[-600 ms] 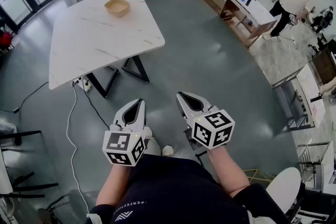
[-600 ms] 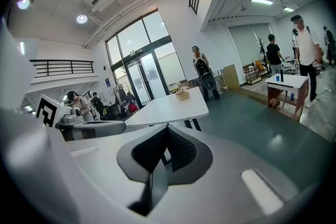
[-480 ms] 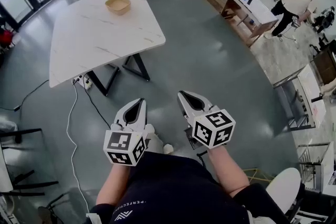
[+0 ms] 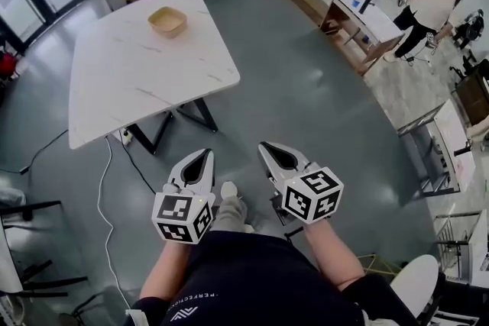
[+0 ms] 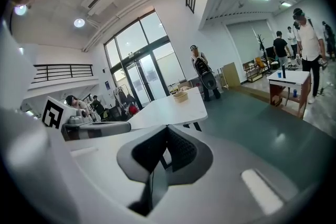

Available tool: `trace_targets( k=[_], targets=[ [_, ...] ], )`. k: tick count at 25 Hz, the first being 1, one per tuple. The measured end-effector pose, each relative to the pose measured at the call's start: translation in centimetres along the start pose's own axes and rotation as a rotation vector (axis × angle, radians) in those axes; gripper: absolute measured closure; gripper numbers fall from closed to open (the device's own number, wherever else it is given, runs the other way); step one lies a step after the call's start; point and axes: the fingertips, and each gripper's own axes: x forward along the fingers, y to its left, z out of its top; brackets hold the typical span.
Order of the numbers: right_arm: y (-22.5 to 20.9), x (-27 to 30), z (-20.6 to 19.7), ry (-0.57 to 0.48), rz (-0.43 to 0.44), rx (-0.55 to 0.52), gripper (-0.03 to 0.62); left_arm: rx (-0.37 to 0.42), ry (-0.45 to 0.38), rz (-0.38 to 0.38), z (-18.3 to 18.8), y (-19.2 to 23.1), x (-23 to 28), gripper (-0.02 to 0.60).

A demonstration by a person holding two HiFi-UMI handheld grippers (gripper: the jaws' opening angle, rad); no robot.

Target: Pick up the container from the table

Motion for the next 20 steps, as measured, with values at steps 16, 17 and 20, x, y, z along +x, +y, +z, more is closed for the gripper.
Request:
trace_targets(
  k=[16,17,20],
  targets=[
    [-3.9,11.0,5.3,0.064,0.054,-0.007,0.597,-0.008,0.017,-0.008,4.3,7.6,8.3,0.588],
    [-4.0,11.7,5.6,0.069,0.059,-0.008,0.597,-0.019,0.016,-0.008,4.5,8.1,8.6,0.588],
    [-4.5,13.9,6.4,0.081,0.063,-0.005,0.597,-0.036,0.026,-0.010,5.0,9.9,9.5,0.589]
  ],
)
